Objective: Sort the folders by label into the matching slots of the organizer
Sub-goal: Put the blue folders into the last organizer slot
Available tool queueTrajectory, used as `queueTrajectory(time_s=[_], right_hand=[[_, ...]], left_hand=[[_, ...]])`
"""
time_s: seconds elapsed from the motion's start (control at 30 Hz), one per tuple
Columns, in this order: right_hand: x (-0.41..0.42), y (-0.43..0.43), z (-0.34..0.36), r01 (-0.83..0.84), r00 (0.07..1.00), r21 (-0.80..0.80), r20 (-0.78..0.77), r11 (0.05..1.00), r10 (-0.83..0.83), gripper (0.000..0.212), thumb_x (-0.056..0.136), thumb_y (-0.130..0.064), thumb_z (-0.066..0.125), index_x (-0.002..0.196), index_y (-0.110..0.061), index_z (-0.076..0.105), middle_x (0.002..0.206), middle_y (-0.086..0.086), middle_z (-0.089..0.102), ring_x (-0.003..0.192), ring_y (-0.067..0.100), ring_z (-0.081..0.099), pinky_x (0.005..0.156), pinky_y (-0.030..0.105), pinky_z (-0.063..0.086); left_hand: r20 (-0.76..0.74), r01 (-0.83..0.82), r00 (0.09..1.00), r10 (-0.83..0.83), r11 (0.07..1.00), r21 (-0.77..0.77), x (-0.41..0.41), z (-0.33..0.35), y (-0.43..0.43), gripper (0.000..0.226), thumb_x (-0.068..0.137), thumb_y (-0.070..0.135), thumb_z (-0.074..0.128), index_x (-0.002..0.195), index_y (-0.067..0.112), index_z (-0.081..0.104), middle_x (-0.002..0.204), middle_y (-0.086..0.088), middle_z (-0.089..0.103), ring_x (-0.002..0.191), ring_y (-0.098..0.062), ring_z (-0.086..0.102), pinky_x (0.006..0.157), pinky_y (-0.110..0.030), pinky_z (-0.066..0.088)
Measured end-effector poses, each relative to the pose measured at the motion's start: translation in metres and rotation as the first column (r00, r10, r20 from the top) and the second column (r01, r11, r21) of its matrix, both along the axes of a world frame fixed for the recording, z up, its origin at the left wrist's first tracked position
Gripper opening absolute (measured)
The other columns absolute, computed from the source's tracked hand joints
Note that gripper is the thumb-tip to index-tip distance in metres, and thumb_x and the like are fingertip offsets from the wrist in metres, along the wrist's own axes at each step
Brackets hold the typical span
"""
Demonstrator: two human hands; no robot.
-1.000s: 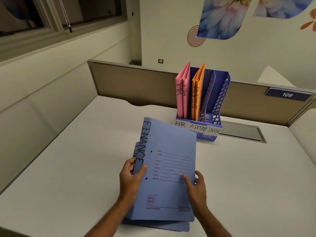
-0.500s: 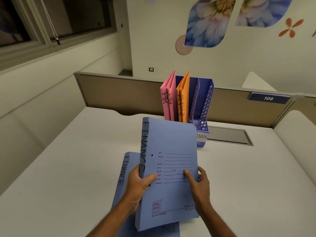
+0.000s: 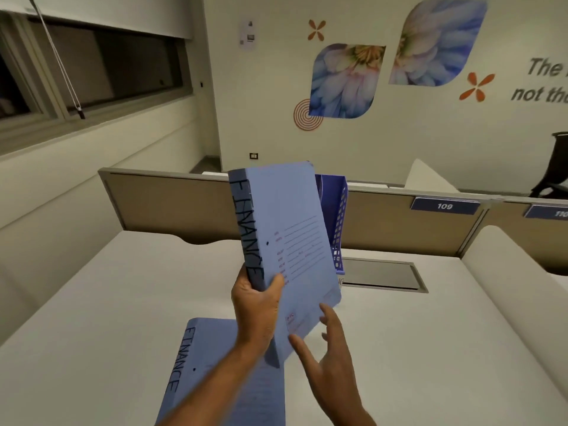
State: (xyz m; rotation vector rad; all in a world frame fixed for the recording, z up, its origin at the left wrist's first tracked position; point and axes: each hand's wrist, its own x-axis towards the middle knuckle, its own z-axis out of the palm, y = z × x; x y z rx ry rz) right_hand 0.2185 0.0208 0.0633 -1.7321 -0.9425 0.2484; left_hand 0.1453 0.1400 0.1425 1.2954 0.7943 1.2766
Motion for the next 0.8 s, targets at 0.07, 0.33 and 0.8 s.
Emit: queueTrajectory(time_s=[0.07, 0.33, 0.8], right_hand=[[0.006, 0.001, -0.002, -0.069, 0.996, -0.049, 0.052, 0.996, 0.071, 0.083, 0.076, -0.07, 0.066, 0.142, -0.049, 0.02, 0.145, -0.035, 0.031, 0.132, -0.006, 0.037, 0.101, 0.02, 0.044], [0.05, 0.044, 0.012, -0.117, 0.991, -0.129, -0.086, 0.985, 0.106, 0.073, 0.086, -0.04, 0.07, 0.145, -0.03, 0.028, 0.155, -0.004, 0.036, 0.131, 0.015, 0.048, 0.1, 0.028, 0.05], [0.155, 0.129, 0.02, -0.13, 0.97, -0.041, -0.21, 0.991, 0.119, 0.069, 0.085, -0.006, 0.072, 0.141, -0.008, 0.033, 0.148, 0.011, 0.041, 0.132, 0.027, 0.046, 0.099, 0.018, 0.042]], left_hand=[[0.007, -0.063, 0.998, 0.063, 0.997, 0.035, 0.021, 0.01, 0.003, 0.037, 0.083, 0.014, 0.076, 0.105, 0.041, 0.065, 0.103, 0.027, 0.072, 0.097, 0.003, 0.069, 0.067, -0.01, 0.055], [0.023, -0.231, 0.973, 0.23, 0.968, 0.098, 0.095, 0.027, 0.013, 0.042, 0.084, 0.01, 0.075, 0.121, 0.023, 0.059, 0.11, 0.019, 0.064, 0.094, 0.0, 0.066, 0.067, 0.002, 0.047], [0.007, -0.326, 0.945, 0.328, 0.935, 0.138, 0.184, 0.03, 0.05, 0.042, 0.083, 0.006, 0.075, 0.108, 0.032, 0.053, 0.104, 0.019, 0.061, 0.092, 0.003, 0.058, 0.064, 0.005, 0.045]])
